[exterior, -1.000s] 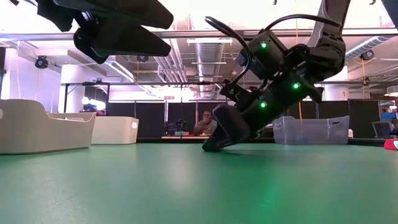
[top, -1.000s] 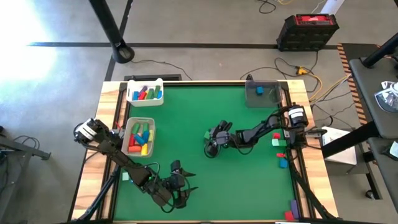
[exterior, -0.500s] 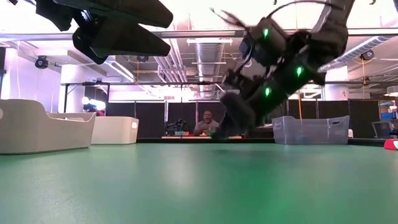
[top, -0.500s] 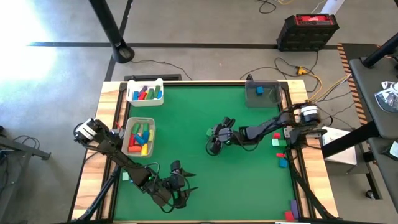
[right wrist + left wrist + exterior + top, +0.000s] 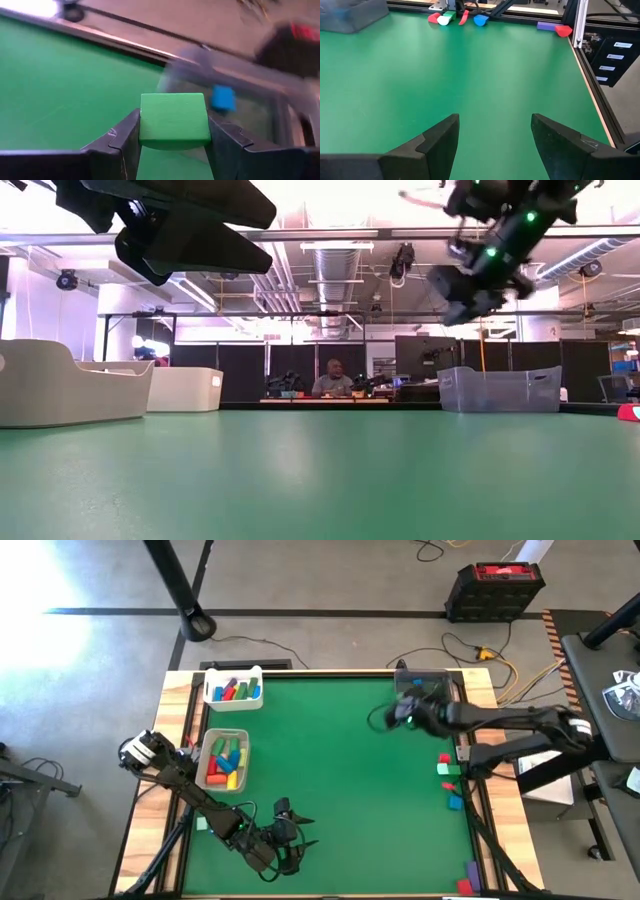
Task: Sort blocks by size
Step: Put the green half circle block into the black bin
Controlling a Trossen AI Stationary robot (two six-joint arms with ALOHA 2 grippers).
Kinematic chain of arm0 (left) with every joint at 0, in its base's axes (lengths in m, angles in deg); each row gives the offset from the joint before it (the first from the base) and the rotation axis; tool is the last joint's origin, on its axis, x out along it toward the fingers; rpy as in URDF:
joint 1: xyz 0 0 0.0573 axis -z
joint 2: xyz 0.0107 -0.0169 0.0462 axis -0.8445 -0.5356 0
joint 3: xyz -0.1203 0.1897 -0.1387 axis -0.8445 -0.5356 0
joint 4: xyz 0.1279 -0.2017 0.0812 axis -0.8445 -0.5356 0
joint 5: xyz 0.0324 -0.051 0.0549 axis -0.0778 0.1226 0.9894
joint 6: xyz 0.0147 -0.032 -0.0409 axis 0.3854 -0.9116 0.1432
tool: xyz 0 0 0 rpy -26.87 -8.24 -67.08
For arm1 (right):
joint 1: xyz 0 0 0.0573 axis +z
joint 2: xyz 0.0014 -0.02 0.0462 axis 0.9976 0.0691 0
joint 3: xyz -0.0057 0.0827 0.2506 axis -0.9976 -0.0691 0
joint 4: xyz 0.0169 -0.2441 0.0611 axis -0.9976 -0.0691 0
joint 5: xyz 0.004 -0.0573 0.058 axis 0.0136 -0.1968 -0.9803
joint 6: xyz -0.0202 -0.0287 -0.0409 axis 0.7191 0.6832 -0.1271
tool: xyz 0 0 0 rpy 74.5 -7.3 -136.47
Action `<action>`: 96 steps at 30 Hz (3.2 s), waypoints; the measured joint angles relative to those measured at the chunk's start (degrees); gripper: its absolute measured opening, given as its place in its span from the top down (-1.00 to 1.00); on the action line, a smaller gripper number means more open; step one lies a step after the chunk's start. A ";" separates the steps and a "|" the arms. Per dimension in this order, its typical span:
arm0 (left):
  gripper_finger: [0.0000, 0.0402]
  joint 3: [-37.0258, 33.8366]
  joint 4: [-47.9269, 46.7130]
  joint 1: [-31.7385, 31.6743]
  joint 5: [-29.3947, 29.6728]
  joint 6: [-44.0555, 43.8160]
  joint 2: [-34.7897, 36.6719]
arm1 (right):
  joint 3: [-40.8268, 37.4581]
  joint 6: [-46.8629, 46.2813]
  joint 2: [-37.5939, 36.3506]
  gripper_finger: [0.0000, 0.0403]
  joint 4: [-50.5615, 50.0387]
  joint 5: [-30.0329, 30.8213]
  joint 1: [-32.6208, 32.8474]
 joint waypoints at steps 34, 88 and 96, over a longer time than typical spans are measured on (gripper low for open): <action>-0.16 0.00 0.00 0.17 1.03 0.52 0.04 | 4.95 -13.44 27.54 0.08 10.04 -33.00 -41.55; -0.16 -0.11 1.20 0.00 1.60 1.65 0.04 | 1.53 -5.50 31.87 0.25 -50.01 -45.08 12.35; -0.16 -0.11 0.91 0.00 1.58 1.65 0.04 | 0.80 -0.60 39.78 0.80 -50.91 -45.06 12.37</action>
